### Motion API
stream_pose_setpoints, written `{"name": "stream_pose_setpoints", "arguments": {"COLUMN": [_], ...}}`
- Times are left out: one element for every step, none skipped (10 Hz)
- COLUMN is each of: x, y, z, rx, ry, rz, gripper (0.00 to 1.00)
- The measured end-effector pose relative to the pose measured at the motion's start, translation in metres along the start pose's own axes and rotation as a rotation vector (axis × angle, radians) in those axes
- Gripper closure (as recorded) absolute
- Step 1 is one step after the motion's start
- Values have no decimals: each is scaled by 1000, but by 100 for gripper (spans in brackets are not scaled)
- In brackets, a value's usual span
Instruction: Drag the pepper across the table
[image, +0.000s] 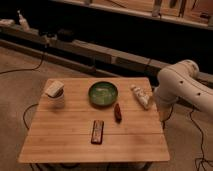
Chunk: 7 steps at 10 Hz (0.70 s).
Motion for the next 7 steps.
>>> {"name": "stream_pose_setpoints", "arguments": {"x": [-8,-14,-17,-22,-24,-24,-24], "y": [-8,-13,-15,-21,-22,-23,-22], "z": [-4,-8,-10,-13,-14,-15,-15], "rx": [50,90,112,138,148,152,152], "ry": [-22,-36,-41,-48,-50,-51,-51], "rz": [-115,-192,-236,-291,-311,-318,-321], "gripper": [35,35,35,35,35,35,35]}}
